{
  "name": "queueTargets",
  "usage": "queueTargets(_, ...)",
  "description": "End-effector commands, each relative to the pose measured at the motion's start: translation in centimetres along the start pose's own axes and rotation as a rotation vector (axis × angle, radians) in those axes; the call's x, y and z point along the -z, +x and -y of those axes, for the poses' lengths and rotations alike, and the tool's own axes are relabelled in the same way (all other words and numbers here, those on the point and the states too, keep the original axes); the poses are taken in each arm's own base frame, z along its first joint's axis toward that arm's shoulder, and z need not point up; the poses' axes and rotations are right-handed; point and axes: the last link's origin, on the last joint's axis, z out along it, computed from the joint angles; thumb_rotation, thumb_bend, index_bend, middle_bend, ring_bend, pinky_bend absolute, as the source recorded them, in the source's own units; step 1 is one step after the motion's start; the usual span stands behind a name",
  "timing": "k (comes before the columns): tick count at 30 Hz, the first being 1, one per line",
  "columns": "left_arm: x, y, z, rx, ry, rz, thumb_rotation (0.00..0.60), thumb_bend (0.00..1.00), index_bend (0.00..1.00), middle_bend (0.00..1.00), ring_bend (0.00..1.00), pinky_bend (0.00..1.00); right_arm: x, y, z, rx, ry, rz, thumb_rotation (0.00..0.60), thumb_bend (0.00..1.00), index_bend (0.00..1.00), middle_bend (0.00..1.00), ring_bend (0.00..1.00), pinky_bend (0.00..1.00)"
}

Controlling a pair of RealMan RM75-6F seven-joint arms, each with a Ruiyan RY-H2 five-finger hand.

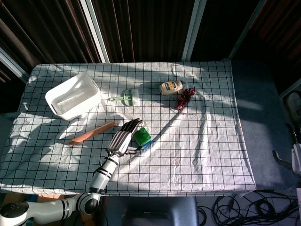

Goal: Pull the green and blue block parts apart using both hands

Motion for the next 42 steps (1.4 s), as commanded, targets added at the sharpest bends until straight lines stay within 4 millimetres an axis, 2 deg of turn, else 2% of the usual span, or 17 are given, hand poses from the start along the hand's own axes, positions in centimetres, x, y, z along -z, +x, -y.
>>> queueTargets(1,0.1,-0.2,-0.1,0.011,0.001,0.007,0.600,0.30,0.00,0.00,0.00,0.11,0.0,-0.1,0.0,0.005,-0.001,0.001,0.600,0.24,0.00,0.00,0.00,0.00)
queueTargets(5,-0.1,-0.8,-0.3,0.022,0.009,0.003,0.600,0.30,0.00,0.00,0.00,0.15,0.1,0.0,0.1,-0.001,0.002,0.000,0.600,0.24,0.00,0.00,0.00,0.00)
queueTargets(11,-1.0,-2.0,-0.4,0.018,0.026,-0.027,0.600,0.31,0.00,0.06,0.07,0.24,0.2,0.2,-0.2,-0.013,0.001,0.001,0.600,0.24,0.00,0.00,0.00,0.00)
queueTargets(16,-1.7,-2.9,-0.2,0.001,0.040,-0.027,0.600,0.32,0.06,0.09,0.11,0.28,0.2,0.4,-0.3,-0.022,0.000,0.002,0.600,0.24,0.00,0.00,0.00,0.00)
queueTargets(23,-2.3,-3.2,-0.7,0.015,0.036,-0.050,0.600,0.32,0.13,0.15,0.16,0.33,0.3,0.6,-0.6,-0.035,-0.008,0.006,0.600,0.24,0.00,0.00,0.00,0.00)
queueTargets(27,-2.6,-3.5,-0.6,0.027,0.048,-0.047,0.600,0.33,0.26,0.24,0.26,0.48,0.2,0.7,-0.7,-0.035,-0.013,0.005,0.600,0.24,0.00,0.00,0.00,0.00)
queueTargets(31,-2.9,-3.5,-0.7,0.030,0.042,-0.047,0.600,0.35,0.32,0.29,0.34,0.61,0.2,0.7,-0.8,-0.040,-0.018,0.005,0.600,0.24,0.00,0.00,0.00,0.00)
queueTargets(33,-2.9,-3.5,-0.8,0.030,0.040,-0.051,0.600,0.40,0.35,0.33,0.40,0.68,0.3,0.8,-0.8,-0.042,-0.015,0.004,0.600,0.24,0.00,0.00,0.00,0.00)
queueTargets(36,-2.7,-3.3,-0.5,0.021,0.049,-0.055,0.600,0.58,0.41,0.40,0.49,0.79,0.3,0.8,-0.9,-0.038,-0.017,0.003,0.600,0.24,0.00,0.00,0.00,0.00)
queueTargets(39,-2.1,-2.9,-0.4,0.029,0.055,-0.056,0.600,0.74,0.46,0.45,0.55,0.86,0.3,0.8,-1.1,-0.045,-0.026,0.008,0.600,0.24,0.00,0.00,0.00,0.00)
queueTargets(42,-1.4,-2.0,-0.5,0.060,0.049,-0.061,0.600,0.86,0.52,0.52,0.61,0.93,0.4,1.0,-1.1,-0.052,-0.026,0.005,0.600,0.24,0.00,0.00,0.00,0.00)
